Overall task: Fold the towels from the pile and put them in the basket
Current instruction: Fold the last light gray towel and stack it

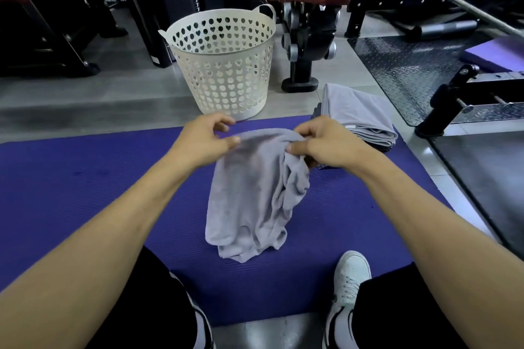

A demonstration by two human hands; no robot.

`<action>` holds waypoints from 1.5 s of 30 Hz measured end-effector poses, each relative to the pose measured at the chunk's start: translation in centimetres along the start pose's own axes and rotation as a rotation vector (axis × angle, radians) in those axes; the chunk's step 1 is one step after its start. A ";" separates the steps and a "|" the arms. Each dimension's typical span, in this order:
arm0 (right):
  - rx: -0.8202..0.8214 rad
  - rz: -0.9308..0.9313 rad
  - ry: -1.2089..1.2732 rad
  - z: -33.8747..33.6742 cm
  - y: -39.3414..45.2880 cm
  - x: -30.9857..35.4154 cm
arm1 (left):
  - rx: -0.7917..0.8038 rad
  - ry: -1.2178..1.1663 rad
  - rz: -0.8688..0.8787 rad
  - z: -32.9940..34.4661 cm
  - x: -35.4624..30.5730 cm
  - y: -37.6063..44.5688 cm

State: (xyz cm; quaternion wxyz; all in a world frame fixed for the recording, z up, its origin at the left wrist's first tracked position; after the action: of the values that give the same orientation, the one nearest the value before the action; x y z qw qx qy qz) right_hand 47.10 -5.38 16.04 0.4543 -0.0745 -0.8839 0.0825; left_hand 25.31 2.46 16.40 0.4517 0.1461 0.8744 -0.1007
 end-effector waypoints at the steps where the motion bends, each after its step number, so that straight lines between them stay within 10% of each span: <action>1: -0.017 0.018 0.038 0.1 0.1 0.2 | 0.074 -0.043 -0.007 0.7 -0.2 -0.2; 15: -0.218 0.287 0.775 0.3 0.4 -1.1 | 0.374 -0.177 0.055 5.2 -1.2 -2.0; 33: -0.203 -0.310 -0.091 4.0 -0.8 1.2 | 0.121 -0.562 -0.061 -0.3 -1.6 -1.3; 45: -0.288 -0.366 -0.117 5.4 -1.2 2.0 | 0.093 -0.533 -0.111 -0.5 -1.1 -1.9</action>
State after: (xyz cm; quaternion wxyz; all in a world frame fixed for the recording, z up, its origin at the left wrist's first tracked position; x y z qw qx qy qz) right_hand 41.49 -6.56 14.75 0.3946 0.0279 -0.9100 -0.1239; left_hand 24.94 0.66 17.69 0.6523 0.0872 0.7258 -0.2002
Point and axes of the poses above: each hand's wrist, its own y-axis towards the middle knuckle, its own z-axis out of the palm, x = y × z, the point moved 3 cm from there along y, towards the middle knuckle, and after that the axes turned 9 degrees about -y, right-handed, at the moved point
